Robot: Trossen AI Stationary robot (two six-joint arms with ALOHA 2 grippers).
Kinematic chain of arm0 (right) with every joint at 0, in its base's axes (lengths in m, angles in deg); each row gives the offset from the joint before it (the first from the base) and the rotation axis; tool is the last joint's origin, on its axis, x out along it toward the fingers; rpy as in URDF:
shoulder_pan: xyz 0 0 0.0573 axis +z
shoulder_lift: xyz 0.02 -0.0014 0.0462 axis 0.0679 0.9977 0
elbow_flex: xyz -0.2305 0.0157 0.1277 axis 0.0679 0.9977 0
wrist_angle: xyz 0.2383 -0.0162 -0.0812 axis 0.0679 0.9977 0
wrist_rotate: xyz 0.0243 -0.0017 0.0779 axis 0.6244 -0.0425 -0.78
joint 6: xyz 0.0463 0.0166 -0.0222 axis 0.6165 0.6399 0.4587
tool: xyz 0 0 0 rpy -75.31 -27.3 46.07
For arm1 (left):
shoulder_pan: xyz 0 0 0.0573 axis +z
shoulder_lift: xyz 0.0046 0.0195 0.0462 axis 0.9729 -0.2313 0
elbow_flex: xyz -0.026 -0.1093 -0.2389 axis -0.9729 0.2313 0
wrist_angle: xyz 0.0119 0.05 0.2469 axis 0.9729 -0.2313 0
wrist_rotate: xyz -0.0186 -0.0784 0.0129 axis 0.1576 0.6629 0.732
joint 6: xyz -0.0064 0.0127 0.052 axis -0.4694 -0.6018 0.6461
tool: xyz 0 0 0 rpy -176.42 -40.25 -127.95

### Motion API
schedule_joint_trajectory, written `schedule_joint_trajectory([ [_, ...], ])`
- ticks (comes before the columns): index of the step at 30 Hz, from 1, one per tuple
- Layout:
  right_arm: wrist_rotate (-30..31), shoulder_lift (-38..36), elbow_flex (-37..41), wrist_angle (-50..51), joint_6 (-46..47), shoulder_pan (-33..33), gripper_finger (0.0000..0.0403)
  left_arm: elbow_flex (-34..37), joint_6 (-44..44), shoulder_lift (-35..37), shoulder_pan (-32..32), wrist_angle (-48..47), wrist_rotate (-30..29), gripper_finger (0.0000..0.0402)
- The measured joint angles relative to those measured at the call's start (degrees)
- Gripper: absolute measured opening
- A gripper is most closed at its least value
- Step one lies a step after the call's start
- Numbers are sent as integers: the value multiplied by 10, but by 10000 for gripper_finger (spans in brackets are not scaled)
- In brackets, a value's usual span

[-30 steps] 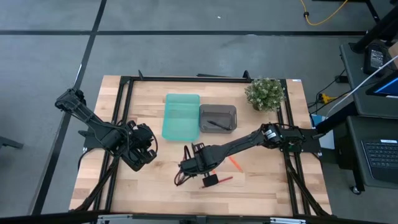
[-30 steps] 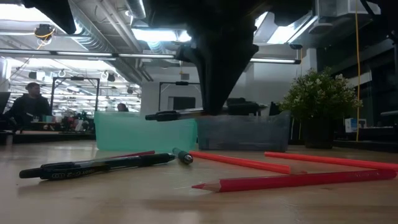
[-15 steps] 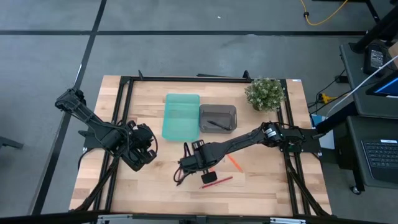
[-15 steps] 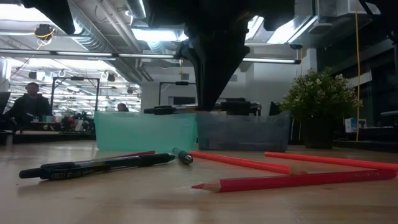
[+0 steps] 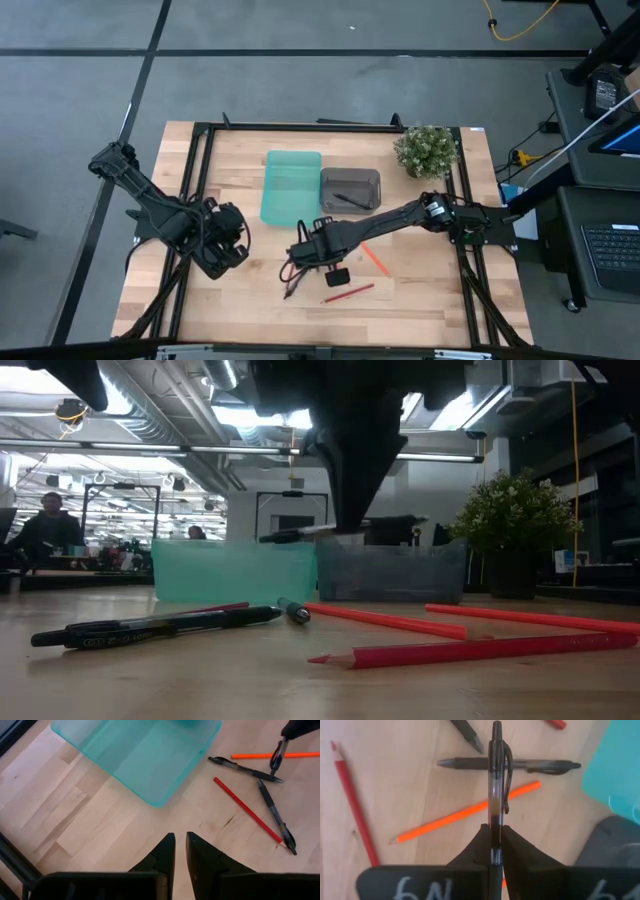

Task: Sort pens & pencils
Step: Put the black pen into the black bin

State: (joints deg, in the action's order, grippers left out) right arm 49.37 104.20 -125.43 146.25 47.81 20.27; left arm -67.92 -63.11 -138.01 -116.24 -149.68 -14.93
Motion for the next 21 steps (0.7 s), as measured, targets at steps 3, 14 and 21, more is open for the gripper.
schedule_joint_trajectory([
  [3,10,-14,0,8,12,0,24,0,-3,0,-5,0,0,41],
  [14,112,-99,0,80,48,-6,25,0,-6,0,-11,0,1,41],
  [21,151,-146,20,98,62,-32,32,0,-6,0,-11,0,1,41],
])
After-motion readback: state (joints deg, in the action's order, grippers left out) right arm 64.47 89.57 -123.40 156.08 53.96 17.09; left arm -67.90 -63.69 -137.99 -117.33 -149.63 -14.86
